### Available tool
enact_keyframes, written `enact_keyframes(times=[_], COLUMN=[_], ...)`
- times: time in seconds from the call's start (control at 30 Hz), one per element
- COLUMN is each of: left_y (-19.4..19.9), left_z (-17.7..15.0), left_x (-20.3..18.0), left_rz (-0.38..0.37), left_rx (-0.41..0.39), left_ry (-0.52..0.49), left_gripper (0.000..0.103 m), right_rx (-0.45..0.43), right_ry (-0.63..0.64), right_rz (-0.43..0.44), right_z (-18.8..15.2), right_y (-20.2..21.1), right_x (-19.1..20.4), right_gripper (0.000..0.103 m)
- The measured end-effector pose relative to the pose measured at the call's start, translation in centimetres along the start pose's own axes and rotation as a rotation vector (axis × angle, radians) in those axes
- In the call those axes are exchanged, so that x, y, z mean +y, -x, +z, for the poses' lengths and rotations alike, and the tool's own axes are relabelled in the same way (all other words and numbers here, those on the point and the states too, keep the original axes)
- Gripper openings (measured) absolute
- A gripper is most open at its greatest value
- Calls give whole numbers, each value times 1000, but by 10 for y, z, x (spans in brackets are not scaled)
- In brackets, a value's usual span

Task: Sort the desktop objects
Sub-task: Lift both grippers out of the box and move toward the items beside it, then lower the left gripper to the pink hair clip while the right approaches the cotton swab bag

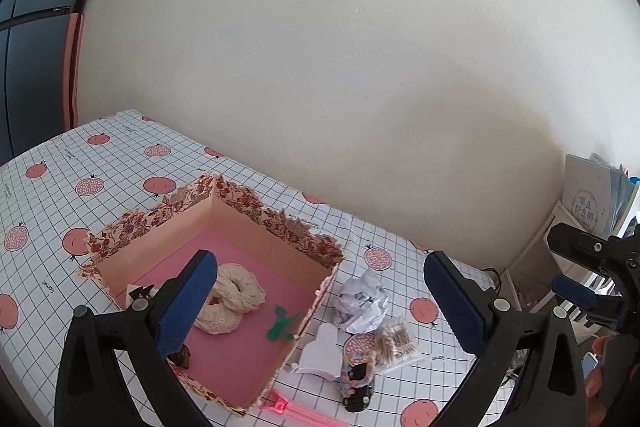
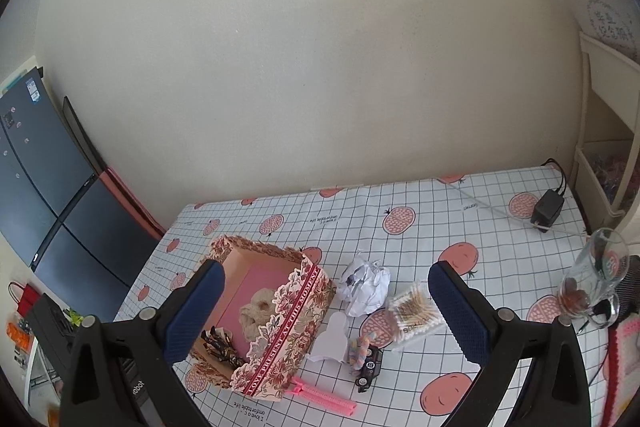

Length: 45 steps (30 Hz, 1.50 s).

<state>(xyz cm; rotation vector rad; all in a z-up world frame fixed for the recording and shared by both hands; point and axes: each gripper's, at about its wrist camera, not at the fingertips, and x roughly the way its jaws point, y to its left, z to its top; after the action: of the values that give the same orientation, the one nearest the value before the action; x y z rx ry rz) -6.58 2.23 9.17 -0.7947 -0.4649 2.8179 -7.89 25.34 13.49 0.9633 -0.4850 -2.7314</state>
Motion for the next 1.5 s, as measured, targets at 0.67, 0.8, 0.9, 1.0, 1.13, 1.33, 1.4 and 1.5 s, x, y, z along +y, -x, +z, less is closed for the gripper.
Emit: enact_keyframes(times=[0.67, 0.8, 0.9, 1.0, 1.13, 1.33, 1.4, 1.5], left_y=[17, -14, -33, -48, -64, -84, -90, -97], left_z=[-9, -23, -37, -54, -78, -103, -109, -117], left_x=[-102, -84, -75, -71, -65, -46, -41, -34], left_rz=[-8, 51, 97, 123, 177, 252, 280, 341], left_rx=[118, 202, 249, 287, 332, 386, 401, 415], left_ry=[-102, 24, 97, 129, 166, 225, 230, 231], left_gripper=[103, 103, 103, 103, 103, 103, 103, 103], right_rx=[-139, -108, -56, -3, 71, 182, 217, 260], right_ry=[-19, 4, 0, 14, 4, -20, -18, -29], right_rz=[-15, -44, -58, -84, -111, -154, -162, -190], right_z=[20, 18, 13, 6, -8, -29, -38, -48], right_y=[58, 39, 18, -4, -36, -83, -97, -117], right_x=[-36, -43, -52, -62, -80, -105, -110, -118], right_gripper=[103, 103, 103, 103, 103, 103, 103, 103])
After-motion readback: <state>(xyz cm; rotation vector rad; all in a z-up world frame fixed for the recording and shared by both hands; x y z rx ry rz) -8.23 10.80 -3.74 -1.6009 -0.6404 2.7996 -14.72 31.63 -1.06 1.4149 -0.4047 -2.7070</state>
